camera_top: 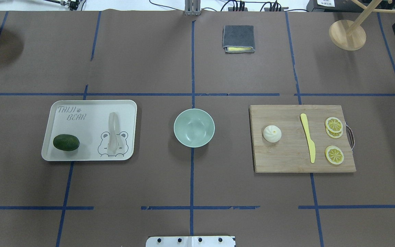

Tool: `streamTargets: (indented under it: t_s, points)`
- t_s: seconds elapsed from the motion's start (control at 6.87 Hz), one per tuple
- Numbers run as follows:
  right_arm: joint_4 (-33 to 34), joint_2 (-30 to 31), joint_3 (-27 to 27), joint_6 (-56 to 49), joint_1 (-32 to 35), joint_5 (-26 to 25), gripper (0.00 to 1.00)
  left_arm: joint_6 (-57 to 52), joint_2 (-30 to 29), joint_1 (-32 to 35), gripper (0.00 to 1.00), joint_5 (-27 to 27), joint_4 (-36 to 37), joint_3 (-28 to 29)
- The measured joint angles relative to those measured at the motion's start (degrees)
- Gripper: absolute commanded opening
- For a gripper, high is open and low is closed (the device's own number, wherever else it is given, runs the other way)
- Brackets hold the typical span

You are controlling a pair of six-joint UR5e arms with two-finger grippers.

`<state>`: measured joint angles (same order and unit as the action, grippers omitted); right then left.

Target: Put spoon and bun in bowl

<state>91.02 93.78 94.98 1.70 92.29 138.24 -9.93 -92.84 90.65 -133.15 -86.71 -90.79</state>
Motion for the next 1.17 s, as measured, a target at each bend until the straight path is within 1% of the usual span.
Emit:
streamTargets:
  t_s: [0.29, 0.44, 0.58, 0.73, 0.87, 1.02, 1.17]
  points:
    - [-0.1, -0.1, 0.5, 0.4, 0.0, 0.2, 1.00, 0.2, -0.2, 0.0, 1.00, 0.0, 0.0, -0.6]
    - [-0.1, -0.2, 1.4, 0.8, 0.0, 0.5, 1.00, 1.3, -0.4, -0.2, 1.00, -0.1, -0.1, -2.3]
    - [-0.1, -0.3, 2.4, 1.2, -0.1, 0.8, 1.00, 4.2, -0.9, -1.0, 1.00, -0.2, -0.5, -5.4]
    - [-0.1, -0.9, 3.1, 1.9, -0.2, 1.0, 1.00, 8.7, -1.5, -3.4, 1.00, -0.1, -1.2, -9.3]
    - [-0.1, -2.2, 3.3, 4.9, -0.5, 1.4, 1.00, 13.7, -1.9, -6.8, 1.00, -0.1, -2.0, -12.9]
    - [-0.3, -3.0, 3.0, 10.1, -1.2, 2.7, 1.00, 20.6, -2.1, -10.5, 1.00, -0.2, -4.9, -15.4]
    - [-0.8, -3.3, 2.7, 13.6, -1.8, 4.1, 1.00, 28.3, -2.2, -14.3, 1.00, -0.2, -9.9, -16.5]
